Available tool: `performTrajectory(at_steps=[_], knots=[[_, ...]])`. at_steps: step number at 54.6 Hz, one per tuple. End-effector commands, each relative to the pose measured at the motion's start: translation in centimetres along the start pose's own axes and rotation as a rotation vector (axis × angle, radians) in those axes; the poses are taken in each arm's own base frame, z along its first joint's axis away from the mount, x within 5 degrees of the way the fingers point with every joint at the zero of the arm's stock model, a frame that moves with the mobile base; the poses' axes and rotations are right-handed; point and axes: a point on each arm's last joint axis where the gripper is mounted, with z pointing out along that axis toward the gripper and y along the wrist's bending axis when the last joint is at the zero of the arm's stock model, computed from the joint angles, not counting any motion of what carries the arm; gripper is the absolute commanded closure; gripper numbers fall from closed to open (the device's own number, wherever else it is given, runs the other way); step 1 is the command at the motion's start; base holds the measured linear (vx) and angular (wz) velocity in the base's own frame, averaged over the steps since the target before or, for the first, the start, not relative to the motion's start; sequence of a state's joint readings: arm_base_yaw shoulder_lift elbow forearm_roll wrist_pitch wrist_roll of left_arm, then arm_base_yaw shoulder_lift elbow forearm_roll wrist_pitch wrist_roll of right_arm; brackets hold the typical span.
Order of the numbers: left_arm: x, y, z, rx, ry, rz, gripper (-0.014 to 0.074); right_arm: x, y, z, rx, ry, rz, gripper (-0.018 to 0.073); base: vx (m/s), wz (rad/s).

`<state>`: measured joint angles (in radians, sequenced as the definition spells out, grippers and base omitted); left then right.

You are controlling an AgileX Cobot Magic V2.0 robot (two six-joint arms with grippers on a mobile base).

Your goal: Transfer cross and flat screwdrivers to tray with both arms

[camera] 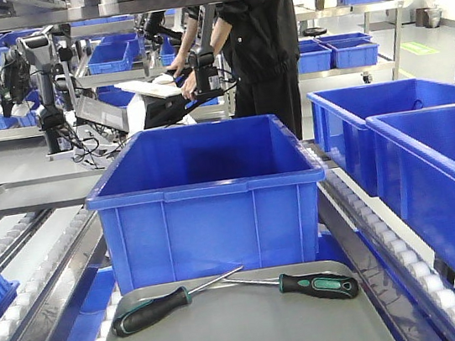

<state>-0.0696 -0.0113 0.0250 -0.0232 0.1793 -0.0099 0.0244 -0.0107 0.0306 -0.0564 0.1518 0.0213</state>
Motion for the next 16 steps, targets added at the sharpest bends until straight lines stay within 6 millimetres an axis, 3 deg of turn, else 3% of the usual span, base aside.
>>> performTrajectory(at_steps=[1,16], knots=[[-1.51,-0.04,-0.31,0.003,-0.111,-0.012,0.0602,-0.56,-0.02,-0.03,0.006,-0.084,-0.014,0.0569,0.00,0.00],[-1.51,-0.04,-0.31,0.003,-0.111,-0.012,0.0602,-0.56,-0.02,-0.03,0.006,-0.084,-0.014,0.0569,0.00,0.00]])
